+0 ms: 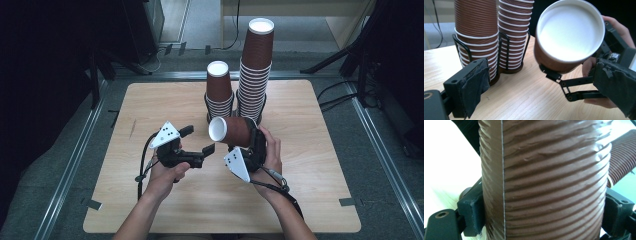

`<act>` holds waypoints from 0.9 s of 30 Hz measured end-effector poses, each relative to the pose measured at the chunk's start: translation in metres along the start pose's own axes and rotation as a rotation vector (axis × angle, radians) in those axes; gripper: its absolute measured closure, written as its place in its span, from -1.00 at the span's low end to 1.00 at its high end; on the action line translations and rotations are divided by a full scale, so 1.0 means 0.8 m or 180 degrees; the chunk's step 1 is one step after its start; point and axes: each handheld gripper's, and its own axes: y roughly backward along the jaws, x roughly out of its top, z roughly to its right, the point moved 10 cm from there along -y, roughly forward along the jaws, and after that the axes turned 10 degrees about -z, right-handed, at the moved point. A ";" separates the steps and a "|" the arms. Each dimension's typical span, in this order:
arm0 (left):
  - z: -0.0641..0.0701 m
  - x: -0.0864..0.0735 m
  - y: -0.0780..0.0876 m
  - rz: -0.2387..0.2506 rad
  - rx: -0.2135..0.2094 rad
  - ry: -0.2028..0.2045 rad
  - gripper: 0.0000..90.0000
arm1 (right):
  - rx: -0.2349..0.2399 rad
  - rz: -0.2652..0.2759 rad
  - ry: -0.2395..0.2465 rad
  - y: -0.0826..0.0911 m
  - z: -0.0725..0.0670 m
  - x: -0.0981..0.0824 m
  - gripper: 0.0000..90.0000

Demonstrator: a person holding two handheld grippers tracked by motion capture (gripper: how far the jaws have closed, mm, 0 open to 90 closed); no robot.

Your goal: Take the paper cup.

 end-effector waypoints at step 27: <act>0.015 0.002 -0.002 0.0199 -0.0038 -0.0162 -0.88 | 0.0267 0.0200 0.0106 0.009 -0.037 0.023 -0.73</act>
